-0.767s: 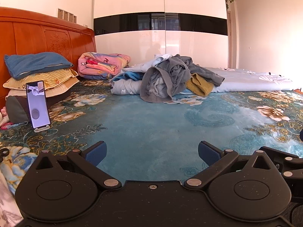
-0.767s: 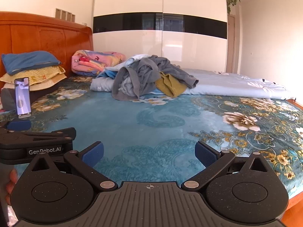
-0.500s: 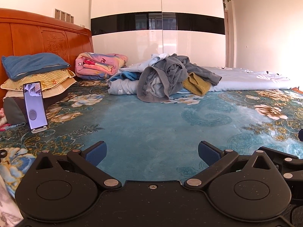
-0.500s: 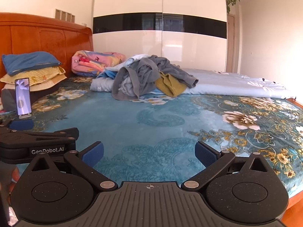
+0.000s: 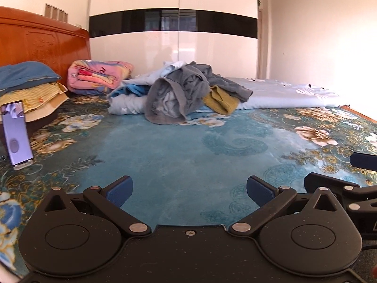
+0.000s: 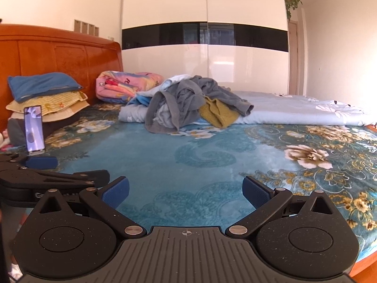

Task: Fold clothes
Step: 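Move both grippers toward the clothes pile on the bed, then grasp the light blue T-shirt with the left gripper and lift it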

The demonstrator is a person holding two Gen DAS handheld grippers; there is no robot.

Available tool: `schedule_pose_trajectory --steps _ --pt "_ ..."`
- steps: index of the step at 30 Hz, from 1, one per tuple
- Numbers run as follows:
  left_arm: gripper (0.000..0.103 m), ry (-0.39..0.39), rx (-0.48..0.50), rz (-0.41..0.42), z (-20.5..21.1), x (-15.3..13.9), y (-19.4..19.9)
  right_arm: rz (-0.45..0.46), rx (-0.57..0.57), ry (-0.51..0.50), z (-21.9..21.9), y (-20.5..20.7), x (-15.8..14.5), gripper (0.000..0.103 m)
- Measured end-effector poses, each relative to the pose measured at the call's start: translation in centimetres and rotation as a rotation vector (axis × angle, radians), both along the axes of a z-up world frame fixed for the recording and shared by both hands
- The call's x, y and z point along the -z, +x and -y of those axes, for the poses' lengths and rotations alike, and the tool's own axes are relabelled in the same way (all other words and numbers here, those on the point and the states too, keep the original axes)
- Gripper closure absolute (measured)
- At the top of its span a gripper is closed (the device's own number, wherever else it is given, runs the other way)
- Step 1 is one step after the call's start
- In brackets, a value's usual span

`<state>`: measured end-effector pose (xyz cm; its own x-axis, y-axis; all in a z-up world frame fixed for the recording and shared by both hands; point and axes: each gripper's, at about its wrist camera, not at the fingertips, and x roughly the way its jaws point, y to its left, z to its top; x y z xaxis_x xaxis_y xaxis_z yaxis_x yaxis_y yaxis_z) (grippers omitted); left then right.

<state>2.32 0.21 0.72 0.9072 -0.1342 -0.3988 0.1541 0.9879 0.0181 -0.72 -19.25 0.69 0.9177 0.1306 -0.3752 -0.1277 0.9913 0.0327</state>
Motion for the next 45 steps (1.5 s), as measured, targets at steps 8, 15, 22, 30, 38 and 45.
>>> schedule_pose_trajectory --steps 8,15,22,30,38,45 --pt "0.001 0.042 -0.063 0.102 -1.4 -2.2 4.5 -0.021 0.092 0.1 4.0 3.6 0.0 0.0" --pt "0.001 -0.134 -0.11 0.113 -4.6 -4.0 12.0 -0.157 0.109 0.147 6.9 9.8 0.0 0.0" --pt "0.001 -0.038 -0.143 0.205 -2.9 -7.8 23.6 -0.161 0.02 0.023 5.7 14.2 1.5 0.0" --pt "0.001 0.141 -0.131 0.232 2.8 -10.6 38.3 -0.25 -0.018 0.122 8.4 18.9 2.9 0.0" --pt "0.01 0.182 -0.156 0.122 5.6 -7.0 47.9 -0.227 -0.007 0.127 11.8 23.0 2.1 0.009" --pt "0.066 0.114 -0.214 0.039 4.2 -5.6 51.5 -0.232 0.006 0.128 13.7 24.3 1.9 0.036"
